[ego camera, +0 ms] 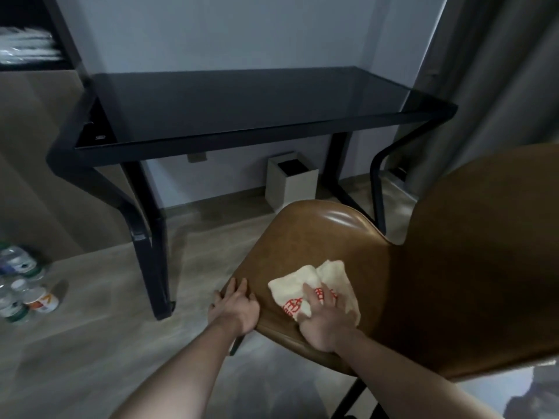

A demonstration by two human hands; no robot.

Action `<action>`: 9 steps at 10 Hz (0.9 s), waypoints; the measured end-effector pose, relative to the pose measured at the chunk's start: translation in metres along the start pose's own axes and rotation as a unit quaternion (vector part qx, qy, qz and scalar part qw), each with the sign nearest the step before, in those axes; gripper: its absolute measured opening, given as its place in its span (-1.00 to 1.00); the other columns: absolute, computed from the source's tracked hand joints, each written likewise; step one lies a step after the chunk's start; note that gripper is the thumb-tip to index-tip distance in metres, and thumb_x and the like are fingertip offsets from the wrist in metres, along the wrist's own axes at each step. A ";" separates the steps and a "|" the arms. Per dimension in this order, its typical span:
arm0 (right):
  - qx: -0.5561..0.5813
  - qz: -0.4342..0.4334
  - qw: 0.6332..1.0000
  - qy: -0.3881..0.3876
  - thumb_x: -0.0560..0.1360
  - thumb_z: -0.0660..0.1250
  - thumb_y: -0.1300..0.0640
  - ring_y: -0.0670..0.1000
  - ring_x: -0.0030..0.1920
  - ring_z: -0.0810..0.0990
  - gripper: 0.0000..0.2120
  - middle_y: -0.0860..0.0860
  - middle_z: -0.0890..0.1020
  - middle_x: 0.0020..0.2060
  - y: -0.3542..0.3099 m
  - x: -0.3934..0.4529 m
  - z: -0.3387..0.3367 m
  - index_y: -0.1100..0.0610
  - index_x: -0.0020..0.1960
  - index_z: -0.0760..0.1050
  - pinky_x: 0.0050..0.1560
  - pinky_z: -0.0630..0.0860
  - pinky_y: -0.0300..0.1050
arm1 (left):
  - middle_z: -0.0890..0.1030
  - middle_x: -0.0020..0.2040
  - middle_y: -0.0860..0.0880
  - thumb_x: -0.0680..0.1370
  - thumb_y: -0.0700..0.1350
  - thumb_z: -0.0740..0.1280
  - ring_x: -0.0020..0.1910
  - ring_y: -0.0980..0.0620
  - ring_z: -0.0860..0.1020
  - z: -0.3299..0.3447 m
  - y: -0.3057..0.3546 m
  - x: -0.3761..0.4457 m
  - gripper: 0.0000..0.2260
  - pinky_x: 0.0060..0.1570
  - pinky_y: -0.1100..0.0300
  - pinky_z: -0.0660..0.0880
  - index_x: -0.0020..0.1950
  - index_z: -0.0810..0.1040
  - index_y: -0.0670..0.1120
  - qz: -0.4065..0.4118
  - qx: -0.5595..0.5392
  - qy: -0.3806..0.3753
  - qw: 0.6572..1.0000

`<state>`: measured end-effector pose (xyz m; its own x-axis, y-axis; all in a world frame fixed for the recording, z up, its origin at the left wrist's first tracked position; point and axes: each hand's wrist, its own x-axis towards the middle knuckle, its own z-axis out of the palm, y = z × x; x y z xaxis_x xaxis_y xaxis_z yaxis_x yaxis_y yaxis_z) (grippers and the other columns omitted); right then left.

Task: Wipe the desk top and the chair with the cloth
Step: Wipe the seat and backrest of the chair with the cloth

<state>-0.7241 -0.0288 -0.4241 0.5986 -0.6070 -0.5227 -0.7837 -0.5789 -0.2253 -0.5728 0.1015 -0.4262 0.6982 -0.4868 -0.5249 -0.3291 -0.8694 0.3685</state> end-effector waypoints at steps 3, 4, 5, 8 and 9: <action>0.037 0.082 0.995 0.054 0.59 0.12 -0.26 0.37 0.57 -0.28 -0.14 0.06 -0.31 0.62 -0.006 0.047 -0.021 -0.19 0.55 -0.50 0.48 -0.16 0.50 | -0.10 0.69 0.08 0.69 0.12 -0.01 0.65 -0.22 -0.10 0.006 -0.006 0.014 -0.46 0.60 -0.04 0.02 0.68 -0.01 0.13 0.015 -0.035 -0.003 0.999; 0.029 0.122 0.991 0.049 0.60 0.06 -0.29 0.39 0.57 -0.26 -0.20 0.06 -0.32 0.61 -0.001 0.083 -0.052 -0.22 0.56 -0.47 0.46 -0.14 0.53 | -0.10 0.69 0.08 0.69 0.12 -0.01 0.65 -0.22 -0.10 0.008 -0.008 0.019 -0.45 0.60 -0.04 0.01 0.68 -0.01 0.13 0.020 -0.042 0.001 0.999; 0.005 0.140 0.990 0.030 0.60 0.01 -0.35 0.38 0.58 -0.25 -0.25 0.05 -0.37 0.60 0.015 0.111 -0.086 -0.28 0.56 -0.42 0.48 -0.08 0.51 | -0.11 0.69 0.07 0.69 0.11 -0.01 0.65 -0.21 -0.11 0.009 -0.010 0.026 -0.45 0.62 -0.04 -0.01 0.69 0.00 0.11 0.028 -0.043 0.004 0.999; -0.041 0.176 0.983 0.041 0.63 -0.04 -0.35 0.38 0.59 -0.16 -0.27 0.11 -0.31 0.62 0.026 0.095 -0.093 -0.19 0.60 -0.37 0.53 -0.03 0.42 | -0.09 0.69 0.05 0.69 0.11 0.00 0.65 -0.22 -0.09 0.006 -0.008 0.023 -0.45 0.62 -0.05 -0.03 0.69 0.02 0.10 0.027 -0.044 0.007 0.999; -0.059 0.196 0.979 0.025 0.62 -0.01 -0.34 0.36 0.60 -0.14 -0.26 0.11 -0.23 0.63 0.029 0.067 -0.082 -0.15 0.63 -0.31 0.55 -0.06 0.37 | -0.06 0.69 0.06 0.69 0.11 0.00 0.65 -0.21 -0.07 0.006 -0.009 0.017 -0.47 0.62 -0.02 -0.04 0.68 0.05 0.10 0.025 -0.057 0.013 0.998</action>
<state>-0.6933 -0.1308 -0.3981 0.2657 -0.8188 -0.5089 -0.9317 -0.3537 0.0826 -0.5624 0.1002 -0.4430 0.6988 -0.5265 -0.4843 -0.2916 -0.8279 0.4792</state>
